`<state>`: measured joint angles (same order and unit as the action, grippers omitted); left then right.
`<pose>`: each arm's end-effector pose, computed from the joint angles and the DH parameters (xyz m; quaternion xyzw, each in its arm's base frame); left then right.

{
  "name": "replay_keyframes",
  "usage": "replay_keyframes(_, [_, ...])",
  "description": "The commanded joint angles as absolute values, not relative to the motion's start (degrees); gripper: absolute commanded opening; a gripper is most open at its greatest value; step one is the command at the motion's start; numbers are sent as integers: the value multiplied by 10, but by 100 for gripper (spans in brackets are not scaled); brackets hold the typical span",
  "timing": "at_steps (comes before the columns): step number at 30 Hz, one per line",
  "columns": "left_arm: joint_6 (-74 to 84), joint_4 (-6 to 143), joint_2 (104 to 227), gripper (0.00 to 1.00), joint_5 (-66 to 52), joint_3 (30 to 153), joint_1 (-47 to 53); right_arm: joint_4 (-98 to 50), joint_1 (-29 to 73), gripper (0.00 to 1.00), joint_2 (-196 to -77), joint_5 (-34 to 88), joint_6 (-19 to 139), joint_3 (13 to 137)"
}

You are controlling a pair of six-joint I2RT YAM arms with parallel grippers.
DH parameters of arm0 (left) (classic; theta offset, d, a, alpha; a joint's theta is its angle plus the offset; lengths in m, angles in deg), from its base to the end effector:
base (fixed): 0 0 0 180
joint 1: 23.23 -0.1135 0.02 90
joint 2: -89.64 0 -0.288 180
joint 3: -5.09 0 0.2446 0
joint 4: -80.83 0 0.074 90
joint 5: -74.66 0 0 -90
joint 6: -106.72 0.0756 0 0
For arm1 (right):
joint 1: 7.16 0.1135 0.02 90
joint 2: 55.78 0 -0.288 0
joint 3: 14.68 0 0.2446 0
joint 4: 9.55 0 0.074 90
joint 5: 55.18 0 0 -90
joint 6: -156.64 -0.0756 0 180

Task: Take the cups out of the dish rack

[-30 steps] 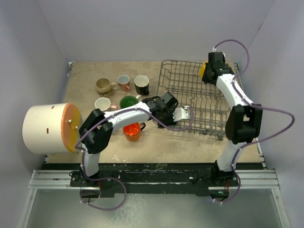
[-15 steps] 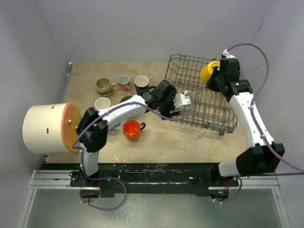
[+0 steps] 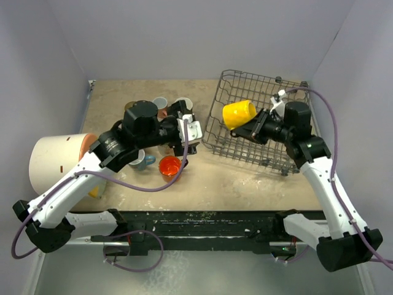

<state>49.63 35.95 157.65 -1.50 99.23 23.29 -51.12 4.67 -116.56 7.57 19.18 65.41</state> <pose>0.1736 -0.2093 0.4409 0.5696 0.5759 -0.1658 0.5626 0.2287 0.0833 0.3922 0.1219 0.8084 0.4379 0.3740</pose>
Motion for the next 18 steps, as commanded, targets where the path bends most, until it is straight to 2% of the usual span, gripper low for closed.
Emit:
replay_keyframes(1, [533, 374, 1557, 99, -5, 980, 232, -279, 83, 0, -1128, -60, 10, 605])
replay_keyframes(8, [628, 424, 1494, 94, -15, 938, 232, -83, 146, 0, -1110, -90, -150, 527])
replay_keyframes(18, [693, 479, 1466, 85, -16, 925, 232, -6, 235, 0, -1078, -48, -210, 500])
